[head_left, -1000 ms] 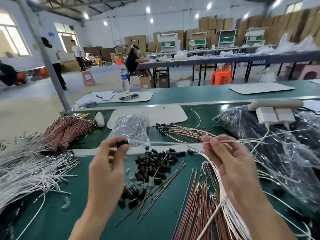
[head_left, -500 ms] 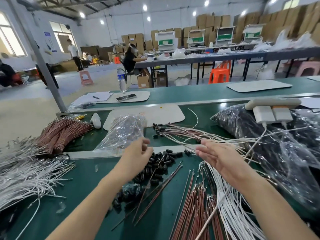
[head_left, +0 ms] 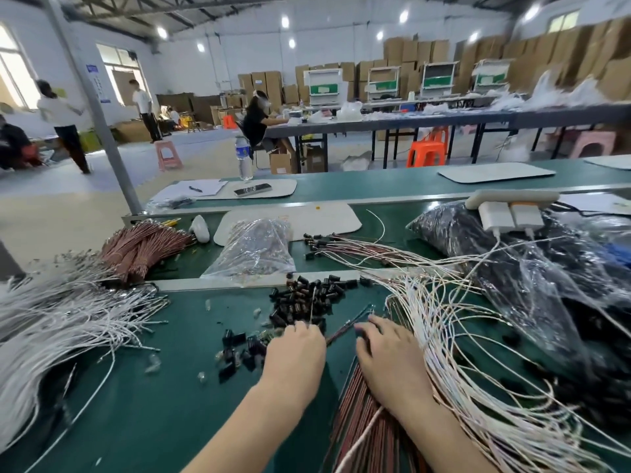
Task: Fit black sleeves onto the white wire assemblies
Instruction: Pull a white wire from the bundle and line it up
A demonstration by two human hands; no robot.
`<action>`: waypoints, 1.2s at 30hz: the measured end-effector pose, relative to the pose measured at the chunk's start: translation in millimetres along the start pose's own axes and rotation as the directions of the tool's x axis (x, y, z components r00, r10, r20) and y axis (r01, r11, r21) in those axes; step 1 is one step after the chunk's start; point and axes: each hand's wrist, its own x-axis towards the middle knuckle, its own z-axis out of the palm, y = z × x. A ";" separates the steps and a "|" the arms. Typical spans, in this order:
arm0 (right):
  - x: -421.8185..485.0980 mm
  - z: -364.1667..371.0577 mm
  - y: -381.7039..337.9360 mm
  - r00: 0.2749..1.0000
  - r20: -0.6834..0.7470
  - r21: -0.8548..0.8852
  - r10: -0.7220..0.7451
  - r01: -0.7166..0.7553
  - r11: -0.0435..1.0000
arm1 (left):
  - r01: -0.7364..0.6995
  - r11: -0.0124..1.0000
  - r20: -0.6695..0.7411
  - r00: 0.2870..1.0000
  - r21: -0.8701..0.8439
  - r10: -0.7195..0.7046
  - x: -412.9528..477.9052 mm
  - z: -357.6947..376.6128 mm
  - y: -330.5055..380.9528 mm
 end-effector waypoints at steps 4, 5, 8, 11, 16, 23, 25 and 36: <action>-1.1 -1.6 0.3 1.000 -0.010 0.027 -0.010 0.010 1.000 | -0.019 0.999 -0.105 0.994 -0.046 0.014 -16.2 7.0 0.2; -1.1 -1.0 0.2 1.000 -0.010 0.025 -0.013 0.013 1.000 | -0.027 0.997 -0.164 0.986 -0.078 0.014 -21.2 11.1 -0.7; -0.7 1.6 0.9 1.000 -0.005 0.013 -0.017 0.017 1.000 | -0.053 0.944 -0.338 0.939 -0.324 -0.063 -33.6 22.6 -4.5; 1.7 3.9 2.4 0.999 -0.023 0.012 -0.023 0.023 1.000 | -0.088 0.876 -0.417 0.899 -0.475 -0.136 -36.8 24.3 -9.2; 3.0 3.8 3.7 0.997 -0.057 0.038 -0.045 0.047 0.998 | -0.136 0.702 -0.435 0.860 -0.699 -0.266 -35.7 22.1 -13.2; 7.3 -4.9 -13.5 0.992 -0.058 -0.021 -0.113 0.112 0.993 | -0.113 0.326 -0.253 0.869 -0.939 -0.425 -33.4 22.3 -21.7; 19.2 -8.1 -26.8 0.987 -0.002 -0.019 -0.163 0.163 0.986 | -0.113 0.264 -0.230 0.852 -0.958 -0.470 -28.5 23.0 -23.0; 31.2 12.4 -38.0 0.973 0.085 0.002 -0.215 0.215 0.977 | -0.128 0.124 -0.173 0.862 -0.984 -0.477 -30.3 22.9 -25.3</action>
